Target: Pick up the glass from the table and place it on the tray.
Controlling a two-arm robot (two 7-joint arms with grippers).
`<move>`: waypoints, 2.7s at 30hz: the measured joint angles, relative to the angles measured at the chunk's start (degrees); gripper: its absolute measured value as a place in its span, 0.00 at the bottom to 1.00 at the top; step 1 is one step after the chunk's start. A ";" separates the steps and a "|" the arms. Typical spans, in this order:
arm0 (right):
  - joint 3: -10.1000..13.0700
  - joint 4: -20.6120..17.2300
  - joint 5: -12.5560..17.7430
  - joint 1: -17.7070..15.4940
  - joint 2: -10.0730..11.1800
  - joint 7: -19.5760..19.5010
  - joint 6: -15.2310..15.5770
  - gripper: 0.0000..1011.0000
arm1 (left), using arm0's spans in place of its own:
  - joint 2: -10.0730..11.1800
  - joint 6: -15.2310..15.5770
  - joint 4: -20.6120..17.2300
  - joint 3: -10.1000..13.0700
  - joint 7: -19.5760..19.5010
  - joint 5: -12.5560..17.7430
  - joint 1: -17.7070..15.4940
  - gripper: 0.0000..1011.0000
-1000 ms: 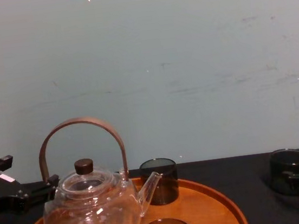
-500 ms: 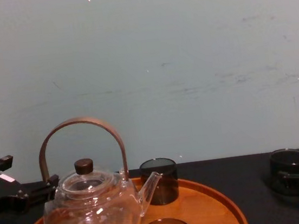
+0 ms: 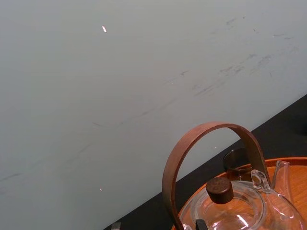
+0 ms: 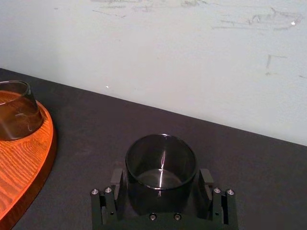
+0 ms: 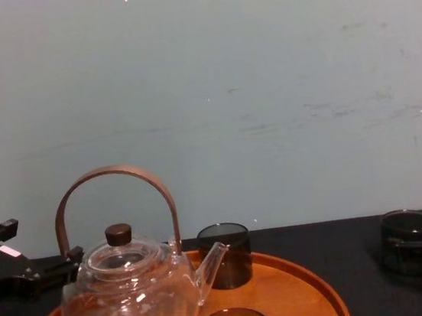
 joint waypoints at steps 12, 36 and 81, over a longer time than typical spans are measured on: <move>-0.33 2.03 -0.37 1.55 -0.70 0.45 -0.43 0.99 | 0.00 0.00 0.00 0.00 0.00 0.00 0.00 1.00; -0.32 2.58 -0.33 1.99 -1.02 0.56 -0.59 0.91 | 0.00 0.00 0.00 0.00 0.00 0.00 0.00 1.00; -3.49 -19.63 0.42 -7.79 2.48 1.52 5.95 0.89 | 0.00 0.00 0.00 0.00 0.00 0.00 0.00 1.00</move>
